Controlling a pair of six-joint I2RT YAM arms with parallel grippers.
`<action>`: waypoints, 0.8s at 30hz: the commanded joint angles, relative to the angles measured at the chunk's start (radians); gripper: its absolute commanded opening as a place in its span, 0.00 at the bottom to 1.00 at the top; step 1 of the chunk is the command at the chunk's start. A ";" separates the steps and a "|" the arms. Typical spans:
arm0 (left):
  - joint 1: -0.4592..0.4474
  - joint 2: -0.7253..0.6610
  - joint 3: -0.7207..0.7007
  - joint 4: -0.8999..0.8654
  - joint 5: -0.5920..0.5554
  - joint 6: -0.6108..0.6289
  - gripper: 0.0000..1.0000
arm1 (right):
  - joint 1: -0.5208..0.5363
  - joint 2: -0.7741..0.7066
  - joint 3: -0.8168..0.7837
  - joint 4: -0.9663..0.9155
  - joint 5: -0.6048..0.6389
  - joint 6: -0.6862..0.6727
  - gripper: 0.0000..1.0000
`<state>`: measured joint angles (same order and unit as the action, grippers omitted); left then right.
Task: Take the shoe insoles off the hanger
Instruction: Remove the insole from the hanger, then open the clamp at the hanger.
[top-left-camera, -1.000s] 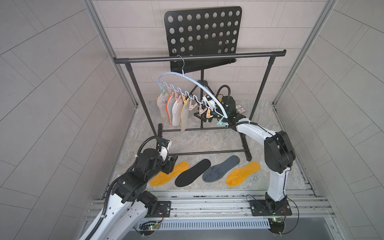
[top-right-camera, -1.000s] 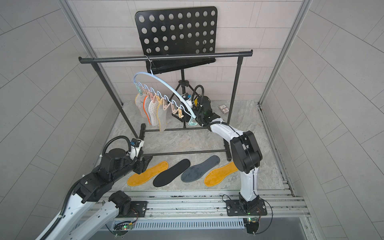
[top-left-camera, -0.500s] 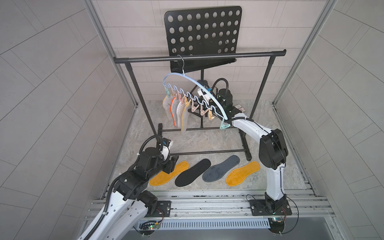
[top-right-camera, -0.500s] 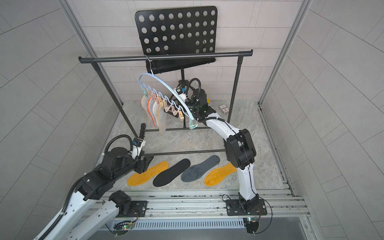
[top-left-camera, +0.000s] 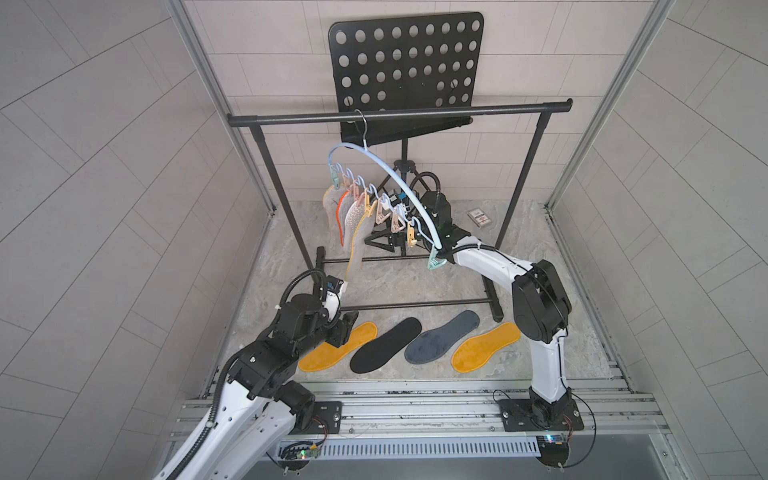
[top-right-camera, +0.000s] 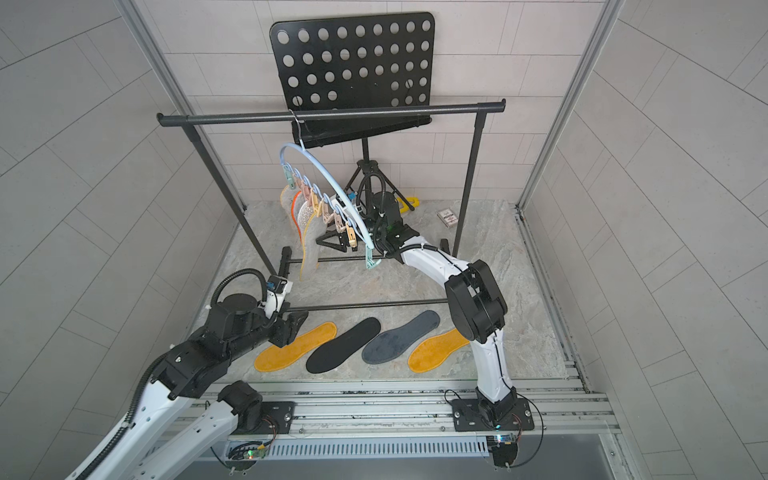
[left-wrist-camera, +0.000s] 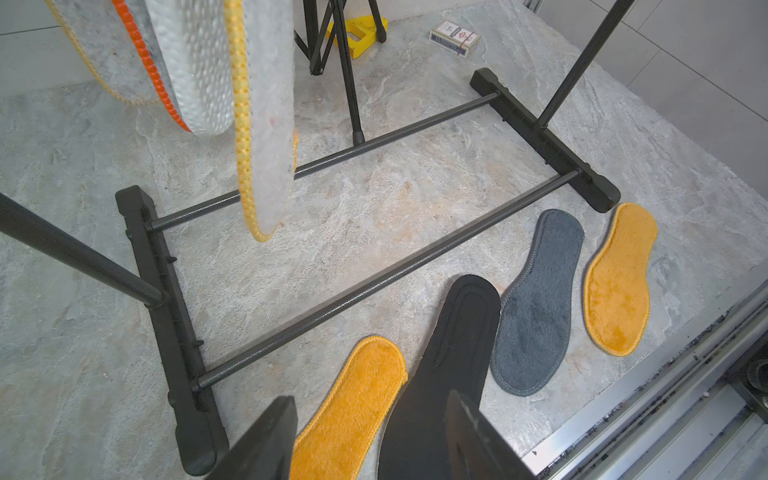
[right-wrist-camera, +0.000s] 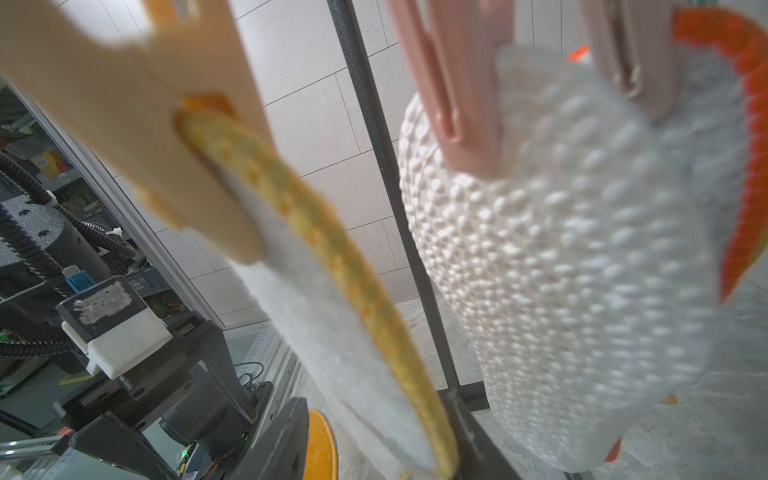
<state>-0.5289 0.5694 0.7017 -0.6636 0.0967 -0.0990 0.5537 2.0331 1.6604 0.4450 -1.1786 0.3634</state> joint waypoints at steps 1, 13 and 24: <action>-0.003 -0.003 -0.002 0.007 0.006 0.004 0.63 | 0.002 -0.041 -0.001 0.134 -0.009 0.091 0.43; -0.005 -0.009 0.001 0.002 0.003 0.001 0.63 | -0.010 -0.060 -0.037 0.218 -0.010 0.168 0.15; 0.004 0.147 0.157 0.114 0.124 -0.004 0.66 | -0.046 -0.104 -0.062 0.140 -0.063 0.121 0.02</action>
<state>-0.5297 0.6773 0.7811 -0.6312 0.1982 -0.0994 0.5201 1.9892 1.5959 0.6060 -1.2015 0.5209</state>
